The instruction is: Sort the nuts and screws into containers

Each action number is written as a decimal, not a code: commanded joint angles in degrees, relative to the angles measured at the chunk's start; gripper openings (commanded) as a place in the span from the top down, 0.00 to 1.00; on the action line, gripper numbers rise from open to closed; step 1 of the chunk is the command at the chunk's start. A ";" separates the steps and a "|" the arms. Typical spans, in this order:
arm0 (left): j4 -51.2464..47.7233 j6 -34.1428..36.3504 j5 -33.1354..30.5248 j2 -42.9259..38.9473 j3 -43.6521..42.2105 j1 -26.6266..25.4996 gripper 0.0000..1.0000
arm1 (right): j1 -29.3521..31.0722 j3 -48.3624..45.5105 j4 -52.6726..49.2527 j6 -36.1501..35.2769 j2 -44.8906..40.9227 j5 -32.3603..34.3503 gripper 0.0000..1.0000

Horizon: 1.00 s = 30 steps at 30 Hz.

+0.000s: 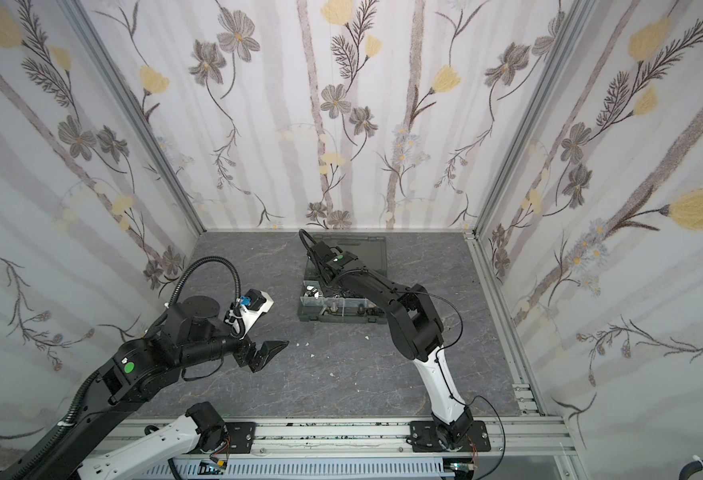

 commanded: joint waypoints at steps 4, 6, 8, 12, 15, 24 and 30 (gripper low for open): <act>-0.43 0.60 -0.11 0.08 0.62 -0.05 0.00 | 0.08 0.26 0.48 -1.11 1.03 -1.45 0.74; -0.34 0.62 -0.14 0.08 0.53 -0.04 0.00 | 0.15 0.34 0.52 -1.20 1.03 -1.38 0.74; -0.34 0.66 -0.18 0.05 0.53 -0.04 0.00 | -0.01 0.35 0.52 -1.29 1.08 -1.28 0.73; -0.34 0.65 -0.26 0.08 0.52 -0.04 0.00 | 0.00 0.36 0.52 -1.20 1.33 -1.64 0.71; -0.32 0.48 -0.52 0.06 0.53 -0.04 0.00 | -0.01 0.52 0.52 -1.27 1.49 -2.14 0.69; -0.61 0.32 -0.95 -0.44 0.71 -0.13 0.00 | -0.01 0.46 -0.60 -1.88 0.08 -2.74 0.67; -0.25 0.48 -0.98 -0.19 0.60 -0.22 0.00 | 0.00 -1.95 -1.15 -2.69 -3.72 -2.76 0.62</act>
